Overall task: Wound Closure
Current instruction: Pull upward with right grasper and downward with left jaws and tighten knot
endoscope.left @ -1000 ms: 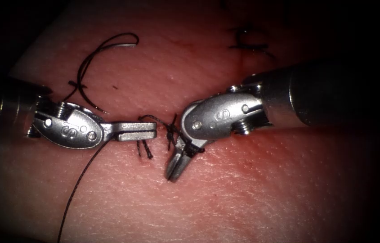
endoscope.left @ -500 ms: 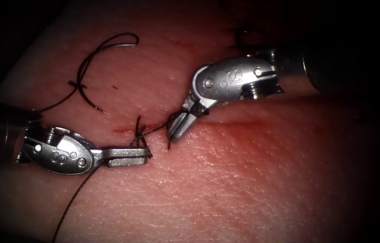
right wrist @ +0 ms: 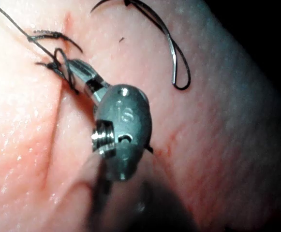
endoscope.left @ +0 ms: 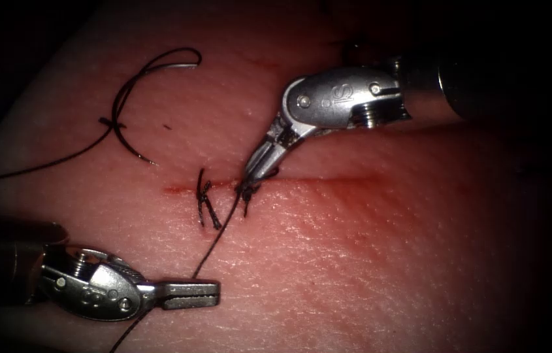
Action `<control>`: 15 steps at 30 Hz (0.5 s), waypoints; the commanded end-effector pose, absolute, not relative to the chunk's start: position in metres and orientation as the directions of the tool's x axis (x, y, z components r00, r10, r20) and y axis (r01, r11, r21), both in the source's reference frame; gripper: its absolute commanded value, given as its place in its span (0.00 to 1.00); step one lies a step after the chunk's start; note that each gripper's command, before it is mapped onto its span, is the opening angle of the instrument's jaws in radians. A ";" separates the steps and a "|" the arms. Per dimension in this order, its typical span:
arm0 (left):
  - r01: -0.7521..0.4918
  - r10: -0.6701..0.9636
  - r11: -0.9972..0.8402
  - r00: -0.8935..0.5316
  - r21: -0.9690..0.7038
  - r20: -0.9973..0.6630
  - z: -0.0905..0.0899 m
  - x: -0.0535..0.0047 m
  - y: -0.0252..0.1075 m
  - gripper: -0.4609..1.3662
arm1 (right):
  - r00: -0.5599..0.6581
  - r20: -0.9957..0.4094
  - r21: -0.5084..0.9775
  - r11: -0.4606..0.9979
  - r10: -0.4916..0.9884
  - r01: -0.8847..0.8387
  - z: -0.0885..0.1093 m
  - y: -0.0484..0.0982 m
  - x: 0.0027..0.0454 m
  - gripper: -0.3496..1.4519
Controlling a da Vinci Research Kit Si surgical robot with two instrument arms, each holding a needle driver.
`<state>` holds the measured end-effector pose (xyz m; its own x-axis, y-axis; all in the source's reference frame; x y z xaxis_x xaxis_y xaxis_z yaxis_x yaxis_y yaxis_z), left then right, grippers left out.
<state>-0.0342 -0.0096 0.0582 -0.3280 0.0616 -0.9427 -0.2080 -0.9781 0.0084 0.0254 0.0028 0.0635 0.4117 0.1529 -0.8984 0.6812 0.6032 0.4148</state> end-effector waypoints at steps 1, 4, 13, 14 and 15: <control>-0.201 0.061 -0.980 -0.326 0.007 -0.943 0.058 -0.0344 -0.010 0.06 | 0.421 -0.892 0.425 0.617 0.162 0.663 0.064 0.003 0.0254 0.00; -0.197 0.060 -0.980 -0.321 0.005 -0.945 0.057 -0.0352 -0.011 0.06 | 0.433 -0.885 0.435 0.638 0.173 0.635 0.064 0.003 0.0255 0.00; -0.168 0.054 -0.986 -0.308 -0.001 -0.950 0.055 -0.0381 -0.013 0.06 | 0.475 -0.852 0.477 0.702 0.221 0.529 0.064 0.002 0.0267 0.00; -0.165 0.052 -0.986 -0.304 -0.001 -0.951 0.054 -0.0385 -0.014 0.06 | 0.480 -0.848 0.480 0.713 0.226 0.512 0.064 0.002 0.0269 0.00; -0.164 0.051 -0.987 -0.303 0.000 -0.952 0.054 -0.0386 -0.014 0.06 | 0.486 -0.842 0.486 0.722 0.234 0.493 0.064 0.002 0.0269 0.00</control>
<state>-0.0388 -0.0141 0.0539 -0.3031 0.0493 -0.9517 -0.1684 -0.9857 0.0026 0.0269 0.0019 0.0641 0.4875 0.2353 -0.8408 0.4942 0.7195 0.4879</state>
